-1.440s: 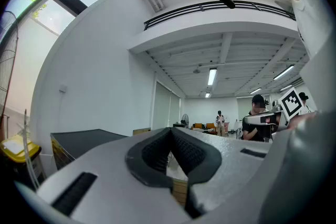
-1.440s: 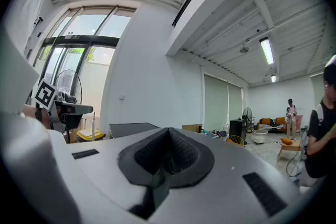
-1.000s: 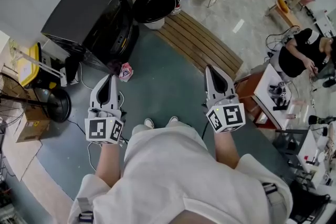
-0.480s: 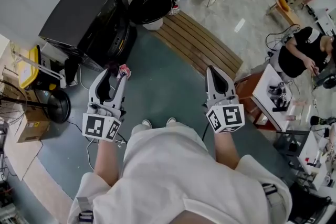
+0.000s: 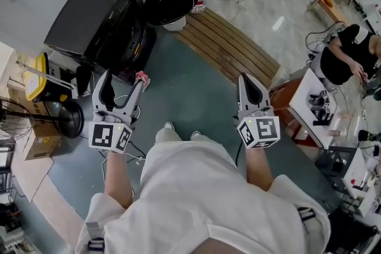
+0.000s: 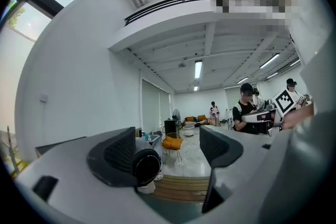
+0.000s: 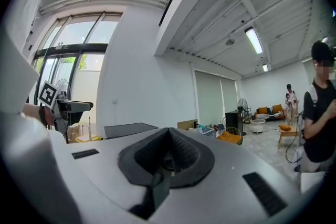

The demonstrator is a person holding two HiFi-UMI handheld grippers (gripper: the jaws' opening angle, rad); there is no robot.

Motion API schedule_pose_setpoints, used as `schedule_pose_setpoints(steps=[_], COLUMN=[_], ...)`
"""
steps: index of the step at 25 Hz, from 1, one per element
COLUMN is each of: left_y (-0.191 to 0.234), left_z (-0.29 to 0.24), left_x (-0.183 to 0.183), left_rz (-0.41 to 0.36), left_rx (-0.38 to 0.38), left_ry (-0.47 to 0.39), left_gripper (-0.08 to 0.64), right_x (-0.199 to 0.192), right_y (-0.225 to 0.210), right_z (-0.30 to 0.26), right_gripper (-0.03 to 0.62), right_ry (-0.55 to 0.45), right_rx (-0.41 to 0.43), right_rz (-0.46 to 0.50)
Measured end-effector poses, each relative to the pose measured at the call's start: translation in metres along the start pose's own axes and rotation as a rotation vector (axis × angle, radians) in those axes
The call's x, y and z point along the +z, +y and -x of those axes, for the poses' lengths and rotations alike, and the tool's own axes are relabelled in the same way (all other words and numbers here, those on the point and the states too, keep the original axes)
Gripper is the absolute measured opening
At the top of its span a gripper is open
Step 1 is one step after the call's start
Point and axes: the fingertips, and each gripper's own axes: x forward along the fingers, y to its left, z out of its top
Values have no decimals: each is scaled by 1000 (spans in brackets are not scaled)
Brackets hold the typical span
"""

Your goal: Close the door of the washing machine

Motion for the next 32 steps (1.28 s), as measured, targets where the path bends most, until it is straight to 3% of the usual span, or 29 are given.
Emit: schedule_pose_setpoints(steps=[9,13,17,20,24,28,32], left_y=[26,53,99,136,165,183,191], left_z=[-57,-107,-168,-207,-256,-299,-341], left_x=[-48,-73,-75,-85,-99,-109,-122], left_rz=[37,69,72,117,148,168,184], left_rx=[-20,-39,-54,-88,-152,-200,-227], left_ry=[113,138,116,122,145,162,199], left_gripper=[382,382,382,382,382,382,382], right_x=[-29,-31,-18,7,26,20,5], right_y=[-15,-30,-36,-26,-20,-22,-52], right_z=[-56,-106,-182,-241,-297,-327,-348], right_gripper=[-2,-2,-2,-2,-2,-2,-2], right_ry=[78,108,121,84,68,98,152], right_rx=[6,-12,-26,-37,-68,-101,-149], right_rz=[-14,3,58,116,126,114,81])
